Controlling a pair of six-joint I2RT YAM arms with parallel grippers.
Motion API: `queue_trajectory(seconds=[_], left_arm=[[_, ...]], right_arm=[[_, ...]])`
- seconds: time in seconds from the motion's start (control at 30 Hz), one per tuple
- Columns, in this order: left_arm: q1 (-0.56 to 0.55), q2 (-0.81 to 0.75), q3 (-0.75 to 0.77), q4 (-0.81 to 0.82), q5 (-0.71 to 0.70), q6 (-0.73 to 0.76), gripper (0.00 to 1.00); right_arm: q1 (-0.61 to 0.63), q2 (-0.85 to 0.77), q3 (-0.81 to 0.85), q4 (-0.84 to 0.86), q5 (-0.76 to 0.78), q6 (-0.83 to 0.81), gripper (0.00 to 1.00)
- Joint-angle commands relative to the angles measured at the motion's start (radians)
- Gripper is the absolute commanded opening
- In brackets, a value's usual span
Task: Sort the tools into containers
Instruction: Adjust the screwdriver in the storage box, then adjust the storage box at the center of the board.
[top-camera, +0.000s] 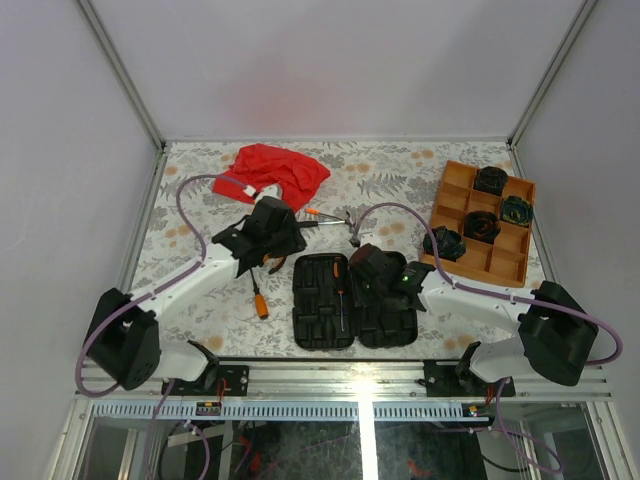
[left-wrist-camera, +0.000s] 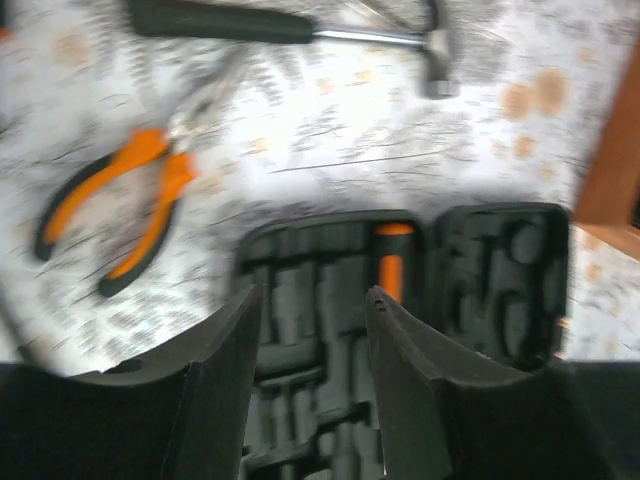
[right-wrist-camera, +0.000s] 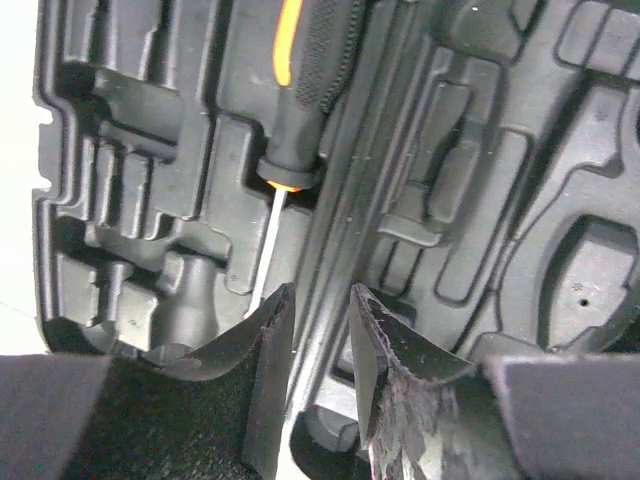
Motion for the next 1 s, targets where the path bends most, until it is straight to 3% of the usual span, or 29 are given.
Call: queue_trajectory(seconds=[0.0, 0.2, 0.43, 0.77, 0.97], left_arm=[[0.017, -0.133, -0.119, -0.155, -0.245, -0.067, 0.47], [0.033, -0.202, -0.229, -0.232, -0.253, -0.119, 0.49], [0.033, -0.19, -0.332, -0.189, -0.178, -0.159, 0.51], [0.034, -0.129, -0.366, -0.141, -0.156, -0.16, 0.52], [0.049, -0.097, -0.371, -0.13, -0.156, -0.153, 0.52]], right_arm=[[-0.025, -0.033, -0.014, -0.024, 0.061, -0.026, 0.36], [-0.035, -0.009, -0.033, 0.025, 0.015, -0.026, 0.38], [-0.055, 0.022, -0.036, 0.068, 0.001, -0.035, 0.39], [-0.091, 0.086, -0.04, 0.114, -0.015, -0.036, 0.38], [-0.128, 0.116, -0.061, 0.14, -0.014, -0.003, 0.31]])
